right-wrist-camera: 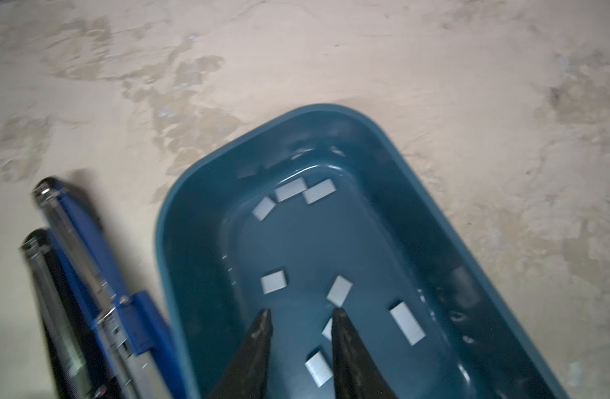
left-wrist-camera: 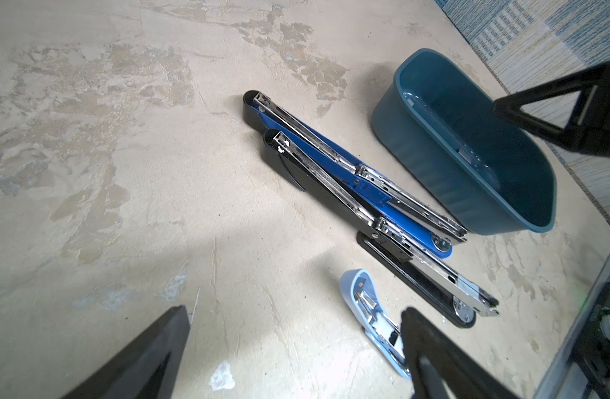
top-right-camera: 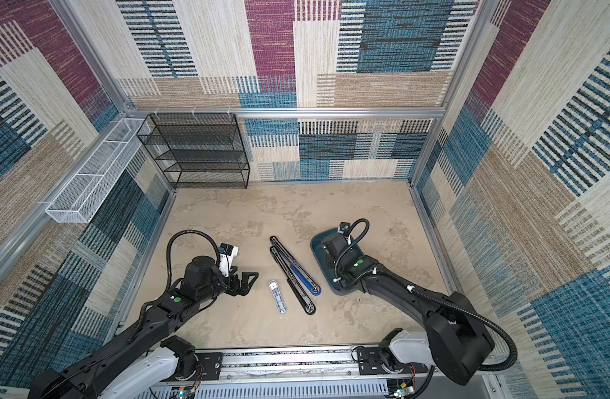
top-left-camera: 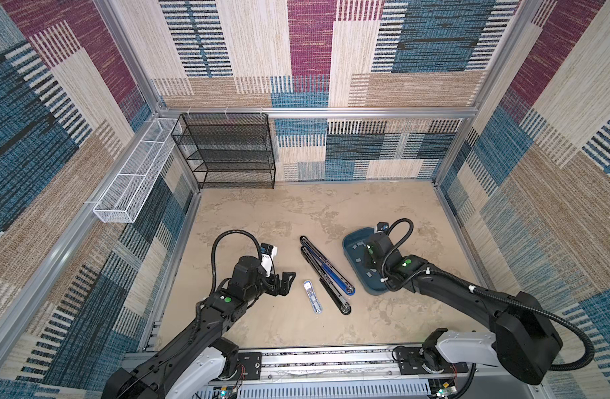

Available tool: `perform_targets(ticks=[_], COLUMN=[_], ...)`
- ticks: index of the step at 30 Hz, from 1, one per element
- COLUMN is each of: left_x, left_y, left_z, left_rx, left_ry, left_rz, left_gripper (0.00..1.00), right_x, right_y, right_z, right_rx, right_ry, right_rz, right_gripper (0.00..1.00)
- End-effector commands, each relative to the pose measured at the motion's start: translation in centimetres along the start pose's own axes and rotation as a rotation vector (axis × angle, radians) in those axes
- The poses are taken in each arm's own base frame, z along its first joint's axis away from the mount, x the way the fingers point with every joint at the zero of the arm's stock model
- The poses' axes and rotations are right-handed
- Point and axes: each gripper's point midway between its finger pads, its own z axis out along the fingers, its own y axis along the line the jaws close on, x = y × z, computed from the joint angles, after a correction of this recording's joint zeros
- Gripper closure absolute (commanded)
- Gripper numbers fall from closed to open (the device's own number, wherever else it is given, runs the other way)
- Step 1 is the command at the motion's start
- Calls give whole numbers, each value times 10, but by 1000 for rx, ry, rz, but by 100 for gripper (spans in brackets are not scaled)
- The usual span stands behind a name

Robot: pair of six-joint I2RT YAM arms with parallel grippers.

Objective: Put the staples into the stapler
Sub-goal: 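Lower the right gripper into the teal tray toward another staple strip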

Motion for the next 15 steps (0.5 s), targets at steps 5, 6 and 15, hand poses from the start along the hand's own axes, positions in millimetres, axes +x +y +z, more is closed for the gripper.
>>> perform_targets(ticks=[5,6,15], left_x=[-8,-8,-5], left_y=[5,6,12], left_z=[5,6,15], left_rx=[-30,-38,-70], left_ry=[-5,1,58], left_rz=[15,13,10], left_gripper=[1,1,1], right_x=[-10,-11,-27], right_y=[-14,-14,-8], right_z=[39,45,77], right_rx=[12,9,2], right_ry=[73,82,111], right_rz=[71,75,98], right_gripper=[71,72,65])
